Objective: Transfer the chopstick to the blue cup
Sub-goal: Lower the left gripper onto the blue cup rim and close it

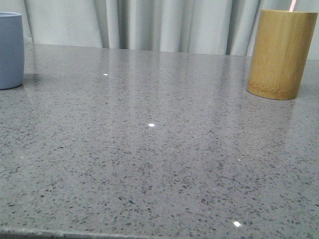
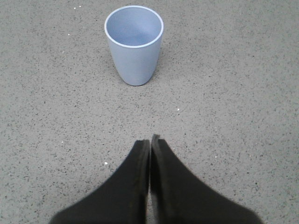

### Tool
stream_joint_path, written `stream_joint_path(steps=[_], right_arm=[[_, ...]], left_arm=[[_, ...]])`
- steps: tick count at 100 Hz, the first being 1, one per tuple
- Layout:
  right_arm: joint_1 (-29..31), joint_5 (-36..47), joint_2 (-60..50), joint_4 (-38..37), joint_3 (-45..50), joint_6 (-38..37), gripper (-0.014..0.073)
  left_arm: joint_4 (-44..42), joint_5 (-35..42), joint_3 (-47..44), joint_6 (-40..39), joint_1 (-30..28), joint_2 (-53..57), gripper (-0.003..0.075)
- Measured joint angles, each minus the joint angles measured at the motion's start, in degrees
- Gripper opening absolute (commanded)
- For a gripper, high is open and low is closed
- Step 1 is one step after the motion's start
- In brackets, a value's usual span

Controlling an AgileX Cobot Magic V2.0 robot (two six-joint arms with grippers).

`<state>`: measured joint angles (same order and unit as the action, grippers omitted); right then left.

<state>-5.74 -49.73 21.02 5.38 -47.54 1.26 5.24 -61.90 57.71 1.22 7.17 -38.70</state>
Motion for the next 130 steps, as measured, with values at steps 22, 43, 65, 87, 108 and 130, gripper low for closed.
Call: stream_joint_path(steps=[22, 43, 65, 87, 108, 130], right_arm=[[0.0, -0.3, 0.0, 0.0, 0.0, 0.0, 0.0456], [0.0, -0.3, 0.0, 0.0, 0.0, 0.0, 0.0562], [0.0, -0.3, 0.0, 0.0, 0.0, 0.0, 0.0562], [0.0, -0.3, 0.0, 0.0, 0.0, 0.0, 0.0562], [0.0, -0.5, 0.0, 0.0, 0.0, -0.1, 0.0562], [0.0, -0.8, 0.0, 0.0, 0.0, -0.1, 0.0562]], left_arm=[[0.0, -0.2, 0.0, 1.0, 0.0, 0.0, 0.0610], [0.0, 1.1, 0.0, 1.1, 0.0, 0.0, 0.0607], [-1.2, 4.3, 1.2, 0.4, 0.0, -3.2, 0.0587], [-5.2, 5.3, 7.6, -1.8, 0.0, -16.4, 0.0587], [-6.1, 6.3, 17.0, -3.1, -1.5, -29.5, 0.0587], [-6.1, 5.9, 23.4, -3.2, -2.8, -39.7, 0.0587]])
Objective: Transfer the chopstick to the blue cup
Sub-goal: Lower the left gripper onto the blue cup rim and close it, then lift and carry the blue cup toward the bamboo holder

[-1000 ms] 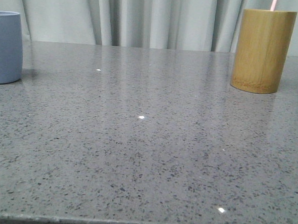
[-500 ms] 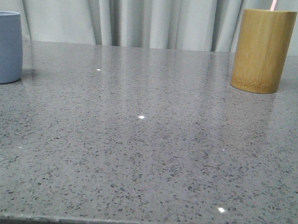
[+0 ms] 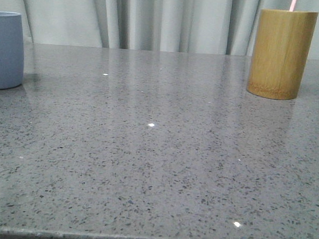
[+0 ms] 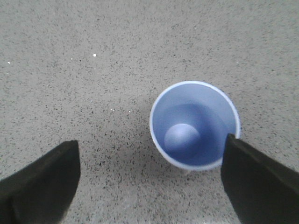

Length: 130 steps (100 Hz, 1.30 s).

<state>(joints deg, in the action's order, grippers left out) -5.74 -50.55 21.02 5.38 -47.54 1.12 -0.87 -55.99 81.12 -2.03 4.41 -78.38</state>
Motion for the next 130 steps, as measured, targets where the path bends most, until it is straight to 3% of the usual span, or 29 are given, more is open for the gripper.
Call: stream_joint_path(steps=[49, 87, 120, 130], right_arm=[[0.0, -0.1, 0.0, 0.0, 0.0, 0.0, 0.0562], [0.0, -0.2, 0.0, 0.0, 0.0, 0.0, 0.0562], [0.0, -0.2, 0.0, 0.0, 0.0, 0.0, 0.0562], [0.0, -0.2, 0.0, 0.0, 0.0, 0.0, 0.0562]], left_arm=[[0.3, 1.0, 0.9, -1.2, -2.5, -10.6, 0.0558], [2.4, 2.6, 0.9, -1.3, -2.8, -13.2, 0.0301], [6.4, 3.8, 0.9, -0.5, -2.8, -14.3, -0.0020], [8.0, 4.2, 0.9, 0.1, -2.8, -14.8, -0.0019]])
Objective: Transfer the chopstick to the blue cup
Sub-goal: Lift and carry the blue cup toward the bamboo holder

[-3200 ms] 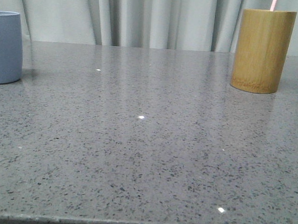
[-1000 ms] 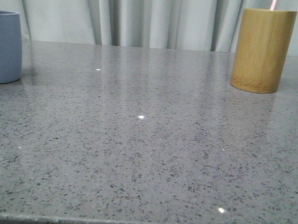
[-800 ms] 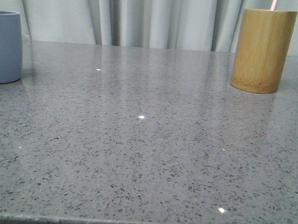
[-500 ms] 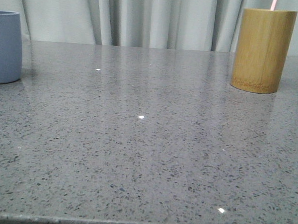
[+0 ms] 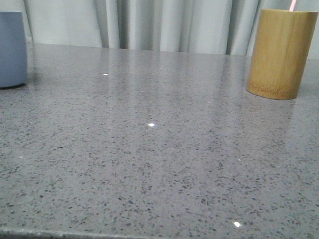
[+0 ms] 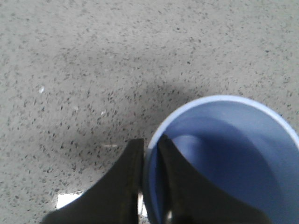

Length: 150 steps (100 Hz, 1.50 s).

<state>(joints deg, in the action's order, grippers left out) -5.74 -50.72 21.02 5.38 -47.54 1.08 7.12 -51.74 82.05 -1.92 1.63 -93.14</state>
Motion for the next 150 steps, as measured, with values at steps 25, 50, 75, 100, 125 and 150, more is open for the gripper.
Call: stream_joint_path(steps=[25, 50, 75, 100, 125, 150], right_arm=[[0.0, 0.0, 0.0, 0.0, 0.0, -0.1, 0.0562], [0.0, 0.0, 0.0, 0.0, 0.0, -0.1, 0.0562], [0.0, 0.0, 0.0, 0.0, 0.0, -0.1, 0.0562], [0.0, 0.1, 0.0, 0.0, 0.0, -0.1, 0.0562], [0.0, 0.2, 0.0, 0.0, 0.0, -0.2, 0.0562], [0.0, 0.2, 0.0, 0.0, 0.0, -0.2, 0.0562]], left_arm=[[1.7, -2.8, 2.4, 1.0, 0.0, -0.4, -0.0019], [2.6, -8.2, 9.8, 3.1, 5.2, -0.4, -0.0019], [3.1, -9.1, 14.8, 3.3, 15.6, -1.6, -0.0019], [2.5, -8.9, 18.9, 3.3, 21.1, -7.5, -0.0019], [0.5, -8.8, 20.4, 3.2, 23.6, -12.0, -0.0019], [-0.3, -6.6, 20.4, 3.2, 25.2, -12.8, -0.0019]])
